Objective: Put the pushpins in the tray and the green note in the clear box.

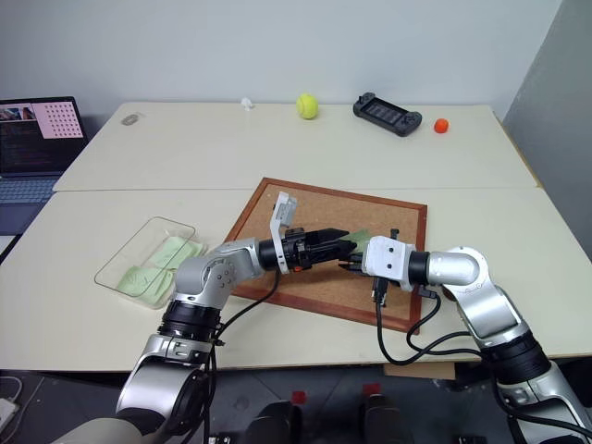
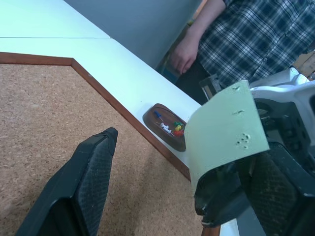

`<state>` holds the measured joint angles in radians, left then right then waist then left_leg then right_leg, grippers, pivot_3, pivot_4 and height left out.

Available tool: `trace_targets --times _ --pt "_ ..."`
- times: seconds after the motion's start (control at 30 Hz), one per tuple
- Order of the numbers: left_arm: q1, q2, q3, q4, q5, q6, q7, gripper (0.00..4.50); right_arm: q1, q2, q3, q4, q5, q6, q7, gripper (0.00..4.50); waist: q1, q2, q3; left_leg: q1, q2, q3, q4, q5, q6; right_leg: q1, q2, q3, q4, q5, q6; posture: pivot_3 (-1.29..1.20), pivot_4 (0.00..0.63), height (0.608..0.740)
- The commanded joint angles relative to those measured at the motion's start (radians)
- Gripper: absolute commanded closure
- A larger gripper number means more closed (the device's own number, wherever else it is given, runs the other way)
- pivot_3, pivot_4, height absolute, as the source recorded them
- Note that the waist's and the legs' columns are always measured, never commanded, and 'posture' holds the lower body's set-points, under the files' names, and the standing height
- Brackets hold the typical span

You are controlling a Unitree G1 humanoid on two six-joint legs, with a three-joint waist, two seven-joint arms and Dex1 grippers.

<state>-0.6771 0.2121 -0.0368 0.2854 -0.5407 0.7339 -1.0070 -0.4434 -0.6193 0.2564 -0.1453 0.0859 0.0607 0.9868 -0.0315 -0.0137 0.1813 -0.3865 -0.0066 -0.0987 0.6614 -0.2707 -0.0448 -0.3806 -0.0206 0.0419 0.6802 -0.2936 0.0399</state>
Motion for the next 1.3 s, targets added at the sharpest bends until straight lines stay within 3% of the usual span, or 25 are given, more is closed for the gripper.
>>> trace_targets --times 0.03,0.43,0.53,1.13,1.3 --pt "-0.026 0.005 -0.008 -0.012 0.002 -0.023 -0.017 1.69 -0.007 0.007 -0.013 -0.032 -0.003 0.0 -0.012 4.5 0.0 0.0 0.0 0.0 0.0 0.0 0.0 0.0 0.0 0.0 0.0 0.0 0.0 0.0 0.0 0.0 0.15 0.74" --pt "-0.025 0.005 -0.028 -0.022 -0.001 -0.027 -0.039 4.09 -0.025 0.024 -0.012 -0.022 -0.005 0.006 -0.013 4.5 0.0 0.0 0.0 0.0 0.0 0.0 0.0 0.0 0.0 0.0 0.0 0.0 0.0 0.0 0.0 0.0 0.15 0.74" --pt "-0.01 0.017 -0.048 -0.04 0.006 -0.03 -0.06 4.49 -0.027 0.027 -0.025 -0.039 0.014 0.033 -0.013 4.5 0.0 0.0 0.0 0.0 0.0 0.0 0.0 0.0 0.0 0.0 0.0 0.0 0.0 0.0 0.0 0.0 0.15 0.74" --pt "0.039 0.047 -0.085 0.005 0.1 -0.147 -0.061 4.49 -0.021 0.038 -0.166 -0.218 0.241 0.38 -0.086 4.5 0.001 0.0 0.0 0.0 0.0 0.0 0.0 -0.001 0.001 0.0 0.0 0.0 0.0 0.0 0.0 0.0 0.15 0.74" --pt "0.05 0.056 -0.106 -0.07 0.135 -0.21 -0.054 4.49 0.028 0.003 -0.299 -0.218 0.279 0.484 -0.166 4.5 0.002 0.0 0.0 0.0 0.0 -0.001 0.0 -0.001 0.001 0.0 0.0 0.0 0.0 0.0 0.0 0.0 0.15 0.74"
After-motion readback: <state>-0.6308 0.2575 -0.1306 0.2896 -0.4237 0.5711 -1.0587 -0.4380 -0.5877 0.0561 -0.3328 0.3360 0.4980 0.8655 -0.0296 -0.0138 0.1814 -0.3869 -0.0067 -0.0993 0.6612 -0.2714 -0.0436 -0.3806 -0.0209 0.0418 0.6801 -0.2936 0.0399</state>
